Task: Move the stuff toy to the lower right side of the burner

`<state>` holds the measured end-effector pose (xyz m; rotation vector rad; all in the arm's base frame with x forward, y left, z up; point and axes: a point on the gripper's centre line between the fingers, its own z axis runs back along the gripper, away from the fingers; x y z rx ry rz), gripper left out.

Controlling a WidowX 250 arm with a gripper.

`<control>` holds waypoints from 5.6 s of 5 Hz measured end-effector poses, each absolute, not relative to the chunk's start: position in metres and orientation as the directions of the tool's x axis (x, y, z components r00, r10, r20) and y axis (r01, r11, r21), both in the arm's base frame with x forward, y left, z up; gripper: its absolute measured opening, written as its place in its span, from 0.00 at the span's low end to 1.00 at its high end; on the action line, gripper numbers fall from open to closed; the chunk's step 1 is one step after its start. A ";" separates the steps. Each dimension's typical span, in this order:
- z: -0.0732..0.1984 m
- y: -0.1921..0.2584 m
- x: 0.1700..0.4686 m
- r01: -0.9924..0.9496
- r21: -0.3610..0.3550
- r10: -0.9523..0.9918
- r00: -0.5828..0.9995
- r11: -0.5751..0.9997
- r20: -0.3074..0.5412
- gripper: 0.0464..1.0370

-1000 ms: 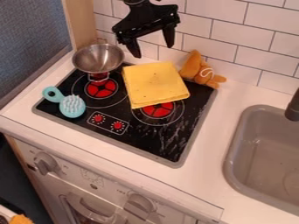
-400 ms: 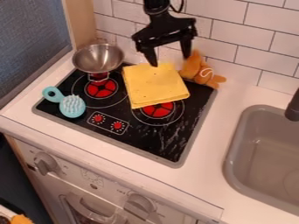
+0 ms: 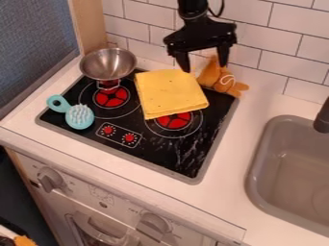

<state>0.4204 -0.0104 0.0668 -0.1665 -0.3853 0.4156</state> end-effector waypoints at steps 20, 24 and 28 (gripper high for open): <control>0.059 -0.030 0.287 -0.149 -0.197 0.203 0.934 0.969 0.294 0.28; 0.027 -0.031 0.272 -0.127 -0.252 0.193 0.947 0.959 0.258 0.65; 0.040 -0.031 0.273 -0.114 -0.255 0.176 0.955 0.960 0.238 0.96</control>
